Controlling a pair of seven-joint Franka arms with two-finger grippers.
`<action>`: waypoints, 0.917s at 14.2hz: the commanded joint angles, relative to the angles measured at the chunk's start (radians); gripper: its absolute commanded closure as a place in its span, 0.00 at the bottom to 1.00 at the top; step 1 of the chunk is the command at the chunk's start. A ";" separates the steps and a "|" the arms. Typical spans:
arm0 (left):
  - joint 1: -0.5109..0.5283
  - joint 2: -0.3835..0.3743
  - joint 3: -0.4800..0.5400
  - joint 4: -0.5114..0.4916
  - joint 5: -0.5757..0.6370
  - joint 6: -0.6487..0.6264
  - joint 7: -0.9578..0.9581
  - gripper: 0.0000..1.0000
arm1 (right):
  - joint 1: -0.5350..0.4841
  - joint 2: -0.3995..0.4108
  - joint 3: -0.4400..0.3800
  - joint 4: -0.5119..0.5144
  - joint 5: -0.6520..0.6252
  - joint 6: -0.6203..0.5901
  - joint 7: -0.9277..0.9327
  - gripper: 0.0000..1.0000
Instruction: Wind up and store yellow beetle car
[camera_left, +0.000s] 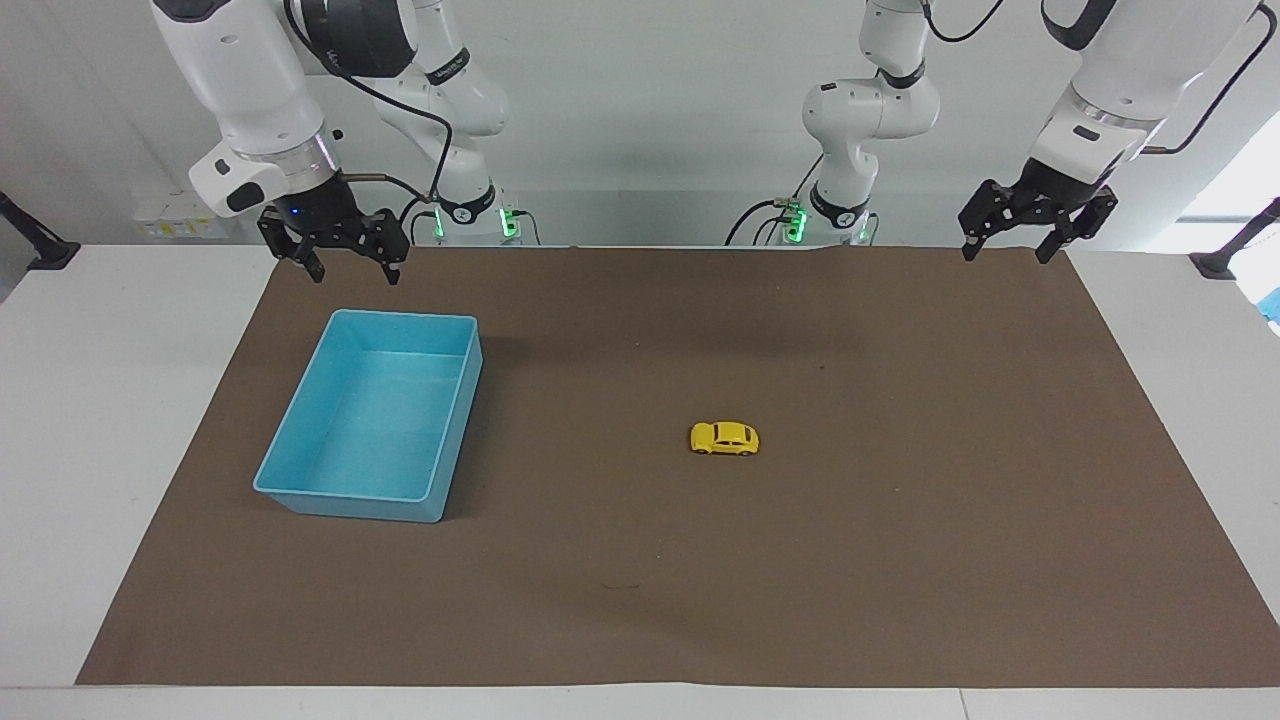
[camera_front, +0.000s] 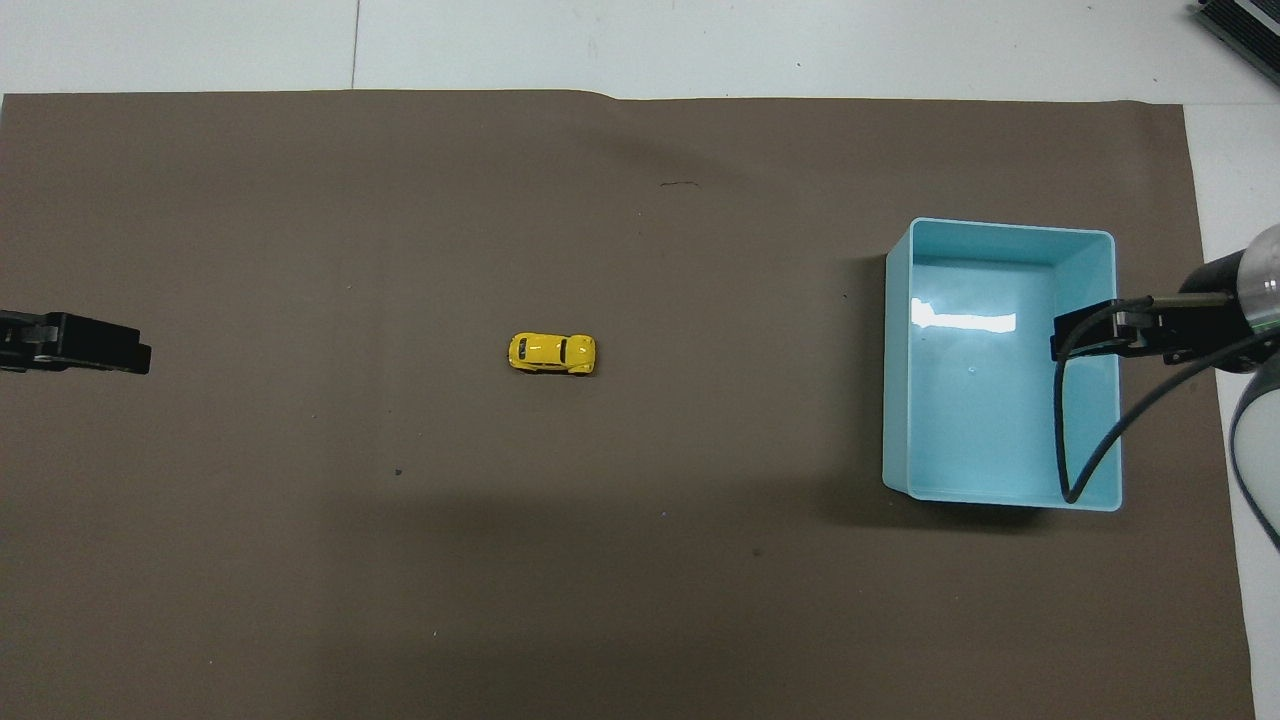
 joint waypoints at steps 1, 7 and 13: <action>0.013 -0.008 -0.004 -0.015 -0.007 0.007 -0.005 0.00 | -0.014 -0.009 0.006 0.000 0.024 -0.006 0.011 0.00; 0.013 -0.006 -0.004 -0.045 -0.005 0.024 -0.077 0.00 | -0.013 -0.009 0.006 0.000 0.024 -0.006 0.011 0.00; 0.013 0.008 -0.006 -0.085 -0.005 0.062 -0.172 0.00 | -0.014 -0.009 0.006 0.000 0.023 -0.006 0.011 0.00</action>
